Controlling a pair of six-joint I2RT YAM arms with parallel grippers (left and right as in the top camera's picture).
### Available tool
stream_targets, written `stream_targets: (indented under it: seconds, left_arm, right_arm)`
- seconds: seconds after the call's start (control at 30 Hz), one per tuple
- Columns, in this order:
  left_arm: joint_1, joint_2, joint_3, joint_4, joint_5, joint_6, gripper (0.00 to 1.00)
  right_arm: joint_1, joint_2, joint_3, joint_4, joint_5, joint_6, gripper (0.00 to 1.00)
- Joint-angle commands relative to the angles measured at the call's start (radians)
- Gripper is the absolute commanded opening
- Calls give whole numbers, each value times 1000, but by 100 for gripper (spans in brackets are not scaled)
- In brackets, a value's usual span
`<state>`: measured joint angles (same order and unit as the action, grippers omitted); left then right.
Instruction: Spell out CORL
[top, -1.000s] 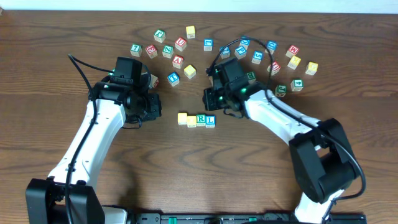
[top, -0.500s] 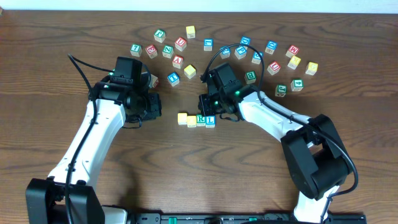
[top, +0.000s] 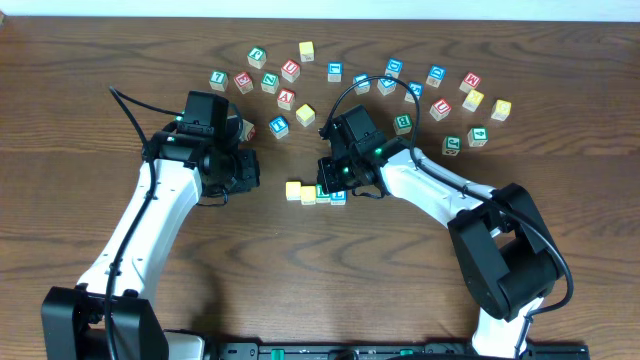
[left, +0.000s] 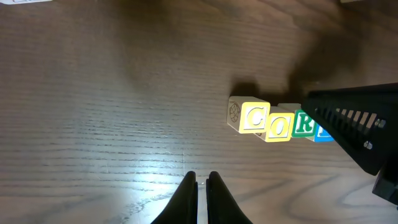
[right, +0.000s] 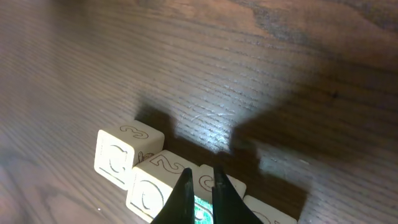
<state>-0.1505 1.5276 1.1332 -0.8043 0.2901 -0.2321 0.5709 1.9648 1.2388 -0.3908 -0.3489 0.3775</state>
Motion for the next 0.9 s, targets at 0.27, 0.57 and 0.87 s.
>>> stream_targets:
  seconds: [0.27,0.57,0.87]
  left_arm:
    - [3,-11,0,-2,5,-1,8]
    - [3,-11,0,-2,5,-1,7]
    - [3,-11,0,-1,5,-1,8]
  right_arm:
    - [7,12,10,-10,-21,-7,5]
    - [7,12,10,-10,-21,-7,5]
    - [-4,12,10,66,-16,-7,8]
